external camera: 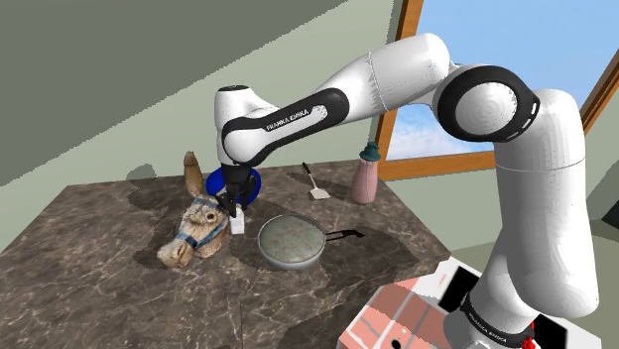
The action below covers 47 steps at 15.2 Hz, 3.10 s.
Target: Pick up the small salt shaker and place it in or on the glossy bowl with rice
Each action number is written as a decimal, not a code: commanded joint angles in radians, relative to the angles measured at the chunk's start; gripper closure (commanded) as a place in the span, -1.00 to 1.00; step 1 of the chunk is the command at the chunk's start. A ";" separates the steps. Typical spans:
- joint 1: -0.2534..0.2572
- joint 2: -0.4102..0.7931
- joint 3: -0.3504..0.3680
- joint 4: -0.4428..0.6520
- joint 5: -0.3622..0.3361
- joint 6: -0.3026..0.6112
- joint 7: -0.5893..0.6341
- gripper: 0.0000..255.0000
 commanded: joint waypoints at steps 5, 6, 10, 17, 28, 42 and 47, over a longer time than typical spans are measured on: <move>-0.001 -0.008 0.001 0.012 0.002 -0.023 -0.001 1.00; -0.001 -0.013 0.002 0.019 0.003 -0.035 -0.002 1.00; -0.002 -0.029 0.004 0.049 0.007 -0.081 -0.003 1.00; -0.002 -0.051 0.007 0.111 0.012 -0.165 -0.004 1.00; 0.002 -0.064 0.010 0.241 0.016 -0.307 -0.003 1.00; -0.026 -0.335 0.019 0.014 0.074 -0.346 -0.018 1.00; -0.034 -0.543 0.015 -0.195 0.124 -0.340 -0.038 1.00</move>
